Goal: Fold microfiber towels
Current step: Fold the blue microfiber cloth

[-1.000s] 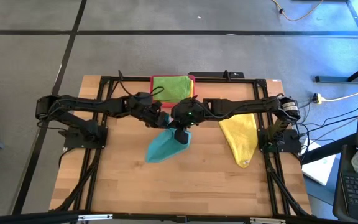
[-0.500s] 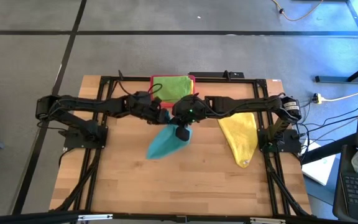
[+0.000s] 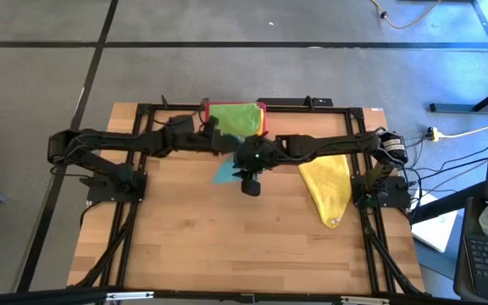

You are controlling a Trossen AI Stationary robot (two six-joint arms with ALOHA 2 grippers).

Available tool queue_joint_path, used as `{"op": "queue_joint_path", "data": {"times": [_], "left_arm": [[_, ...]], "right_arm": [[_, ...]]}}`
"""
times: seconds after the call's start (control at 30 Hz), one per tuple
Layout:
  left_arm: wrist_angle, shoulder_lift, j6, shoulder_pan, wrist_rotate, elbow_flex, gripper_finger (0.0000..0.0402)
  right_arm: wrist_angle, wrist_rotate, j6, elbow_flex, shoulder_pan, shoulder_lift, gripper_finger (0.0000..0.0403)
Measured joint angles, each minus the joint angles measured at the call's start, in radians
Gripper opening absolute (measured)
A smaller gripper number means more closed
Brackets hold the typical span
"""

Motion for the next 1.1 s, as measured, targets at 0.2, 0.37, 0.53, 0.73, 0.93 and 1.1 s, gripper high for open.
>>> {"op": "queue_joint_path", "data": {"times": [0.2, 0.37, 0.53, 0.73, 0.93, 1.1], "left_arm": [[-0.003, -0.011, 0.004, 0.021, 0.025, -0.002, 0.0000], [-0.004, -0.013, 0.011, 0.021, 0.026, -0.002, 0.0000], [-0.005, -0.012, 0.037, 0.021, 0.028, -0.002, 0.0000], [-0.007, -0.012, 0.040, 0.031, 0.028, -0.002, 0.0000], [-0.007, -0.012, 0.044, 0.032, 0.011, -0.002, 0.0000], [-0.007, -0.011, 0.050, 0.032, 0.010, -0.002, 0.0000]], "right_arm": [[-0.012, 0.012, 0.000, -0.001, 0.002, -0.007, 0.0137], [-0.050, 0.017, 0.000, 0.000, 0.002, -0.044, 0.0120], [-0.123, 0.022, -0.005, 0.000, 0.001, -0.121, 0.0103], [-0.214, -0.017, -0.001, 0.000, 0.002, -0.233, 0.0102], [-0.329, 0.161, -0.027, -0.011, 0.024, -0.327, 0.0103], [-0.183, 0.194, -0.101, -0.083, -0.023, -0.312, 0.0104]]}}
